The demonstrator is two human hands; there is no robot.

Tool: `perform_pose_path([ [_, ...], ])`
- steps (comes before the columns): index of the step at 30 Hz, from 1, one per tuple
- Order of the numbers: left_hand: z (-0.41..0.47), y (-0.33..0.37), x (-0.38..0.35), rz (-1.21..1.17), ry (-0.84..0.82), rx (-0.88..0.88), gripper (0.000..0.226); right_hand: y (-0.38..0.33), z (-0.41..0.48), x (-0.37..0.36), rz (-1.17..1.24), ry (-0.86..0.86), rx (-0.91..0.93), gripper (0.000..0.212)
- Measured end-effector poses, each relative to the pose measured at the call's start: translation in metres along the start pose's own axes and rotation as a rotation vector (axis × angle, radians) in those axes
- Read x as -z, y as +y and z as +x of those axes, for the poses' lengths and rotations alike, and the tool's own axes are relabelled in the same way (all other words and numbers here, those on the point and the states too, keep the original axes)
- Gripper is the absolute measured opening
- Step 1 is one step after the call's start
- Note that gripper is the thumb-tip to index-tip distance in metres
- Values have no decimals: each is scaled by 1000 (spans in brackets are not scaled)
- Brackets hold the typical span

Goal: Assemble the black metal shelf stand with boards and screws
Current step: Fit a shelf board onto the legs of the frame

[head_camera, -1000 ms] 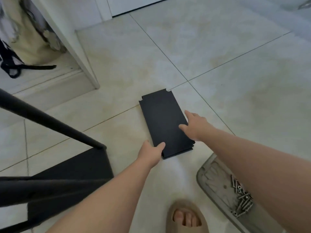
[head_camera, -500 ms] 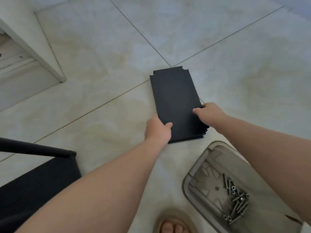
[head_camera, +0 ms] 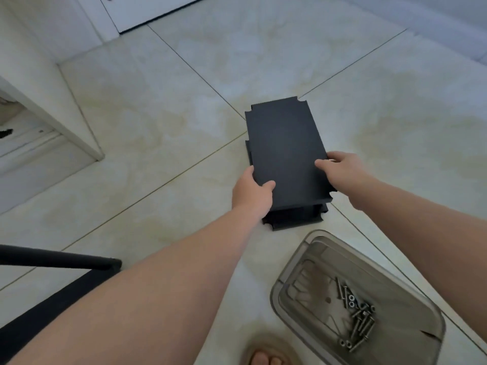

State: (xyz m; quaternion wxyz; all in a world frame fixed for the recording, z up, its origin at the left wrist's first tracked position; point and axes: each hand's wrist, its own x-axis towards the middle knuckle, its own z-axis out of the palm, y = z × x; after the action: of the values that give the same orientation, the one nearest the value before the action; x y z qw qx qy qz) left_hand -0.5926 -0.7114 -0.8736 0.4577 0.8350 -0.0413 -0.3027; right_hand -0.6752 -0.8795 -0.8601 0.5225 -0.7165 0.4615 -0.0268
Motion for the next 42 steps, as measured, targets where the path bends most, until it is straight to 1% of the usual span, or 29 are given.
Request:
perform_pose_path([
  [2, -13, 16, 15, -35, 29, -48, 45, -19, -15, 12, 82, 2, 38, 16],
  [5, -43, 49, 46, -53, 70, -149, 38, -49, -46, 35, 153, 7, 75, 12],
  [10, -121, 106, 106, -38, 72, -289, 55, -106, -130, 79, 219, -91, 149, 13],
  [13, -183, 133, 144, -30, 77, -358, 58, -137, -193, 103, 261, -155, 194, 13],
  [16, -249, 153, 180, -28, 102, -434, 59, -164, -257, 122, 315, -188, 243, 18],
  [20, -334, 172, 222, -32, 203, -564, 61, -200, -333, 138, 362, -218, 319, 24],
  [23, -393, 180, 255, -53, 313, -656, 64, -230, -388, 142, 386, -254, 427, 24],
  [26, -442, 178, 300, -61, 395, -672, 64, -262, -441, 133, 405, -339, 522, 23],
  [28, -473, 170, 337, -90, 460, -647, 63, -283, -475, 118, 422, -417, 555, 20],
  [29, -488, 166, 357, -103, 505, -633, 63, -293, -491, 108, 442, -450, 557, 22],
  [32, -525, 147, 414, -117, 634, -605, 64, -313, -535, 68, 482, -545, 560, 23],
  [35, -547, 124, 460, -115, 691, -561, 67, -322, -571, 25, 515, -637, 545, 19],
  [38, -560, 101, 492, -140, 773, -537, 66, -327, -597, -8, 572, -734, 497, 17],
  [40, -563, 85, 507, -144, 787, -532, 65, -332, -608, -26, 584, -777, 463, 23],
  [42, -560, 74, 520, -155, 788, -496, 64, -334, -612, -42, 596, -770, 457, 25],
])
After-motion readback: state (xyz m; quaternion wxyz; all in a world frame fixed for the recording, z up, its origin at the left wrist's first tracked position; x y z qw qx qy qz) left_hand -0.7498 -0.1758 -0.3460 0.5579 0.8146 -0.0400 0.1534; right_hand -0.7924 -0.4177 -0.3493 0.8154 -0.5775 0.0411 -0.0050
